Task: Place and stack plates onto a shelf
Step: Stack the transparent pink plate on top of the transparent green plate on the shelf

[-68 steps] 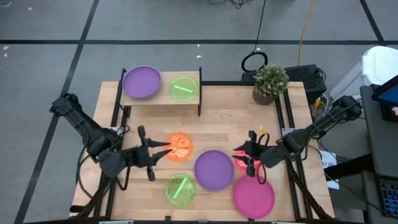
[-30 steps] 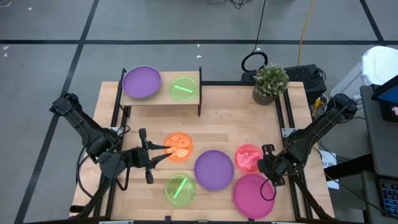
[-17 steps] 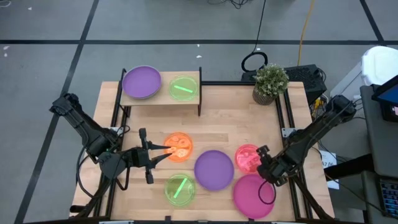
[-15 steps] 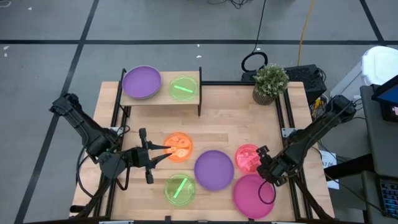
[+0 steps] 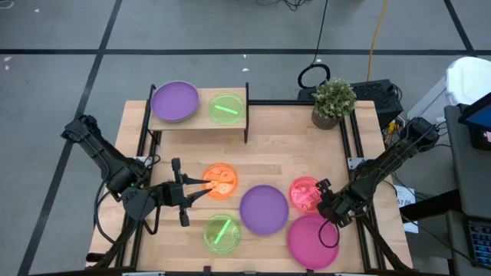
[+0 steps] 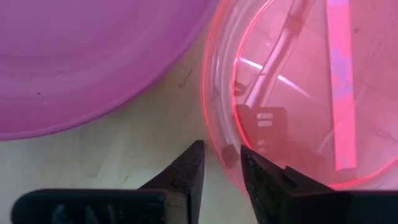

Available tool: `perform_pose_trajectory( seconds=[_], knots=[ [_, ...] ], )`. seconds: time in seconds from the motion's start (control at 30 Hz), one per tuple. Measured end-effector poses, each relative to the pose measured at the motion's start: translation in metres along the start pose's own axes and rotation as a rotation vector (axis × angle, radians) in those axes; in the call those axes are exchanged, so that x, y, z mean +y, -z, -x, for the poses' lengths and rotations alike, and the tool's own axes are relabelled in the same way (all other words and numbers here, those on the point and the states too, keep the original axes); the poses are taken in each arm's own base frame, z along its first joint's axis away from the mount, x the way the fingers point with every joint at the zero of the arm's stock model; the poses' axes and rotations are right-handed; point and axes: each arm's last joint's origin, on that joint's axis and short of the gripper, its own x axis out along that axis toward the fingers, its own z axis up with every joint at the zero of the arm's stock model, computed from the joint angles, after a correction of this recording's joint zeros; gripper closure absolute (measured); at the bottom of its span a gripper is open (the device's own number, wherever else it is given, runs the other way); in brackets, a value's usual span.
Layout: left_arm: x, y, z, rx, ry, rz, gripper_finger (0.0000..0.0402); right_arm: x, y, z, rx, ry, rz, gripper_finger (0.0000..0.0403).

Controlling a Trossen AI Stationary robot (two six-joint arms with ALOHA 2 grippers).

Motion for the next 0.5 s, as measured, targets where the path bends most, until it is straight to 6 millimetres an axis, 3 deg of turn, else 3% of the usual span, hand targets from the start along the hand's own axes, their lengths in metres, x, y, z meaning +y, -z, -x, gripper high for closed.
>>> perform_pose_trajectory(
  seconds=[0.33, 0.5],
  knots=[
    [0.0000, 0.0002, 0.0000, 0.001, 0.000, -0.002, 0.0298, -0.0019, 0.0012, -0.0016, -0.016, 0.060, 0.008, 0.0394],
    [0.0000, 0.0011, 0.0000, 0.007, 0.000, -0.012, 0.0298, -0.0040, 0.0013, -0.0019, -0.027, 0.123, 0.008, 0.0400]
  ],
)
